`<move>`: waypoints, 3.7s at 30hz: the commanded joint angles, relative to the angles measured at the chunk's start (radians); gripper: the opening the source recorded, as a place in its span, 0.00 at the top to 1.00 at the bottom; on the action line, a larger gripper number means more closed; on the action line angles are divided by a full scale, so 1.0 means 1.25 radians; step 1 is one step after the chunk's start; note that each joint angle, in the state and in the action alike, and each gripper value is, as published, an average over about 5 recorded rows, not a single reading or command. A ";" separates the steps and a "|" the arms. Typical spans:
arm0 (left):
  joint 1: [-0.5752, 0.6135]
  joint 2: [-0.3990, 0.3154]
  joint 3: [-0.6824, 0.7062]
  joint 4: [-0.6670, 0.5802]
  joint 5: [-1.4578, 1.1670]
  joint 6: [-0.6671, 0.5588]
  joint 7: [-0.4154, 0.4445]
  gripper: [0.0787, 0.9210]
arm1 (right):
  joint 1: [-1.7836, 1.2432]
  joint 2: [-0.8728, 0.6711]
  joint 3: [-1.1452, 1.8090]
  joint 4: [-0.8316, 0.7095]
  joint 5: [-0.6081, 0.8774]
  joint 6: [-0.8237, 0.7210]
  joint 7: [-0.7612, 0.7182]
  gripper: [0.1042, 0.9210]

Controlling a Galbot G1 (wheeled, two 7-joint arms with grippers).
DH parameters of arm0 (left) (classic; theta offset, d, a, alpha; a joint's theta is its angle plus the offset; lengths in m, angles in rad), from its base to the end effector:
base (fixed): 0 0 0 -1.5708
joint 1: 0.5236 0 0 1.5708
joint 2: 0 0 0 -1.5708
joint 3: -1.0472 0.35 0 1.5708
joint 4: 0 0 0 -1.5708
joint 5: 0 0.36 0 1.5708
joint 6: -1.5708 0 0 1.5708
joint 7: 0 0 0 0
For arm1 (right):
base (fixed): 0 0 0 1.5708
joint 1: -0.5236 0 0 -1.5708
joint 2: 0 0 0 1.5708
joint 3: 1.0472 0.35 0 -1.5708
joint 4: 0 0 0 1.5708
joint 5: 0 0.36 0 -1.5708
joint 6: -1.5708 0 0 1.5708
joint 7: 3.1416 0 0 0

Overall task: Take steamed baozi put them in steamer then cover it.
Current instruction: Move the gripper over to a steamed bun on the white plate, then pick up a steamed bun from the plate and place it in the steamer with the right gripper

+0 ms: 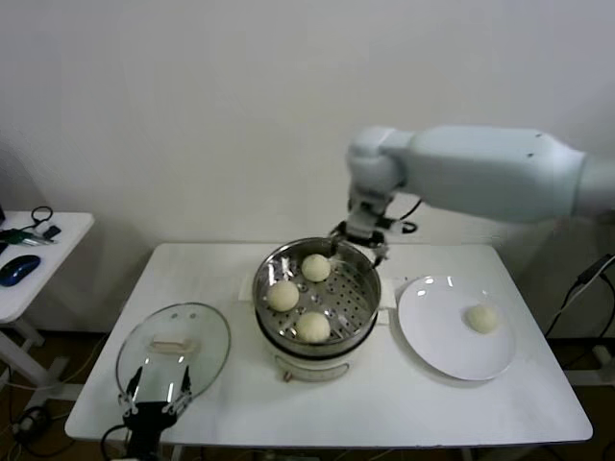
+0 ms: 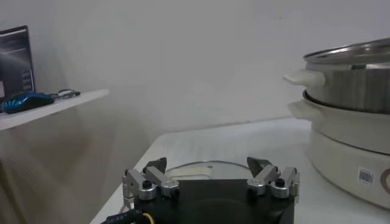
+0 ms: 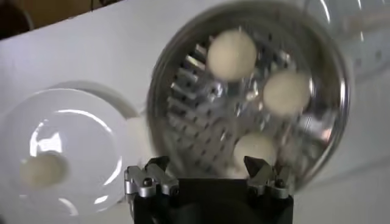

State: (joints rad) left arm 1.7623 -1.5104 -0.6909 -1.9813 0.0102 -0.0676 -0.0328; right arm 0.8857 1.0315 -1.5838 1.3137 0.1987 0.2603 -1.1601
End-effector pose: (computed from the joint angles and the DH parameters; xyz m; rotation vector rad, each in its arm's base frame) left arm 0.1129 0.0673 -0.3664 0.1978 -2.8967 -0.2307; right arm 0.5611 0.0300 0.0222 1.7331 -0.6885 2.0490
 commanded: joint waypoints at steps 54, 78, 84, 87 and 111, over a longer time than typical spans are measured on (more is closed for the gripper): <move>0.002 -0.013 -0.006 0.016 0.013 0.008 0.000 0.12 | -0.633 -0.218 0.527 -0.400 -0.231 -0.194 0.070 0.28; -0.015 0.003 -0.001 0.000 -0.002 0.018 0.001 0.12 | 0.227 -0.072 -0.151 0.223 0.493 -0.428 0.081 0.31; -0.015 0.009 0.000 -0.014 -0.010 0.021 0.002 0.12 | 0.127 -0.011 -0.120 0.252 0.517 -0.495 0.163 0.31; -0.014 0.012 -0.002 -0.020 -0.013 0.022 0.003 0.12 | 0.048 0.006 -0.102 0.225 0.489 -0.520 0.201 0.31; -0.010 0.012 -0.009 -0.014 -0.010 0.021 0.003 0.12 | -0.182 0.047 -0.018 0.057 0.315 -0.565 0.271 0.31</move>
State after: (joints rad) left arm 1.7496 -1.4944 -0.7015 -2.0004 -0.0023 -0.0406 -0.0285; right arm 0.7199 1.0696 -1.6230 1.4164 0.6213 -0.4280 -0.8460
